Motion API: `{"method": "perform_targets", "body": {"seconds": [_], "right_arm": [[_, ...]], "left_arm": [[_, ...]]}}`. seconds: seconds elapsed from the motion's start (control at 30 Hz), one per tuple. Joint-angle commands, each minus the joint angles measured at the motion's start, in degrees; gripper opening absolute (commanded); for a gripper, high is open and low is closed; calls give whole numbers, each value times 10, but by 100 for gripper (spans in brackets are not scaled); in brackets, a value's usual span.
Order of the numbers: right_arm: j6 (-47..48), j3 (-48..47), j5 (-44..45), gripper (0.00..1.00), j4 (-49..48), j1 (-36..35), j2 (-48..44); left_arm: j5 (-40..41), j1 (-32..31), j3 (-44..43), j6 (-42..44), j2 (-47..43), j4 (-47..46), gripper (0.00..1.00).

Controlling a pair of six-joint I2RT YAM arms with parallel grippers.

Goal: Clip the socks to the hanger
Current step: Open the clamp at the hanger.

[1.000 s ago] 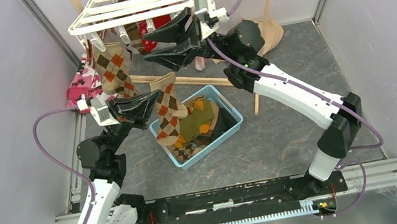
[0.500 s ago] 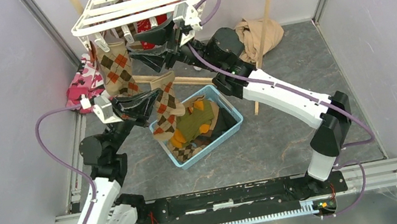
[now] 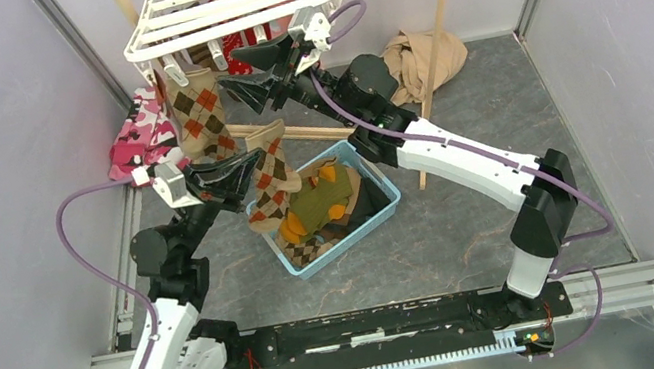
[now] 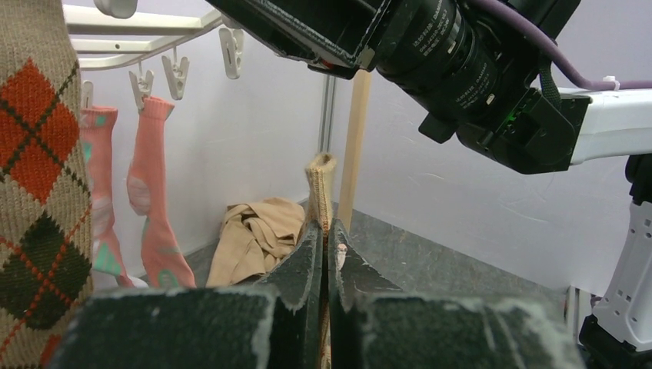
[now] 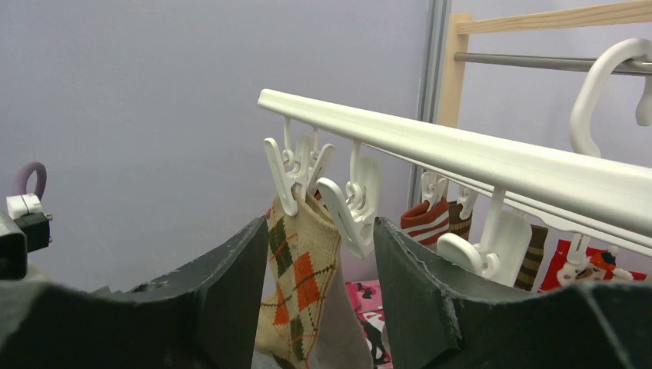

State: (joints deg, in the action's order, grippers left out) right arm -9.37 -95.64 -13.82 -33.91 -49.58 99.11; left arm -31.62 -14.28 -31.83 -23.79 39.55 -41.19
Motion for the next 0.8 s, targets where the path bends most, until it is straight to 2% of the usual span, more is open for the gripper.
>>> {"method": "perform_targets", "body": {"seconds": [0.0, 0.37, 0.77], "right_arm": [[-20, -1, 32, 59, -39, -7, -2], [-38, -5, 75, 68, -62, -17, 13], [-42, -1, 110, 72, -76, -18, 17]], "left_arm": [[18, -1, 2, 28, -2, -12, 2], [53, -1, -16, 55, 28, -16, 2], [68, -1, -29, 58, 65, -42, 2]]}}
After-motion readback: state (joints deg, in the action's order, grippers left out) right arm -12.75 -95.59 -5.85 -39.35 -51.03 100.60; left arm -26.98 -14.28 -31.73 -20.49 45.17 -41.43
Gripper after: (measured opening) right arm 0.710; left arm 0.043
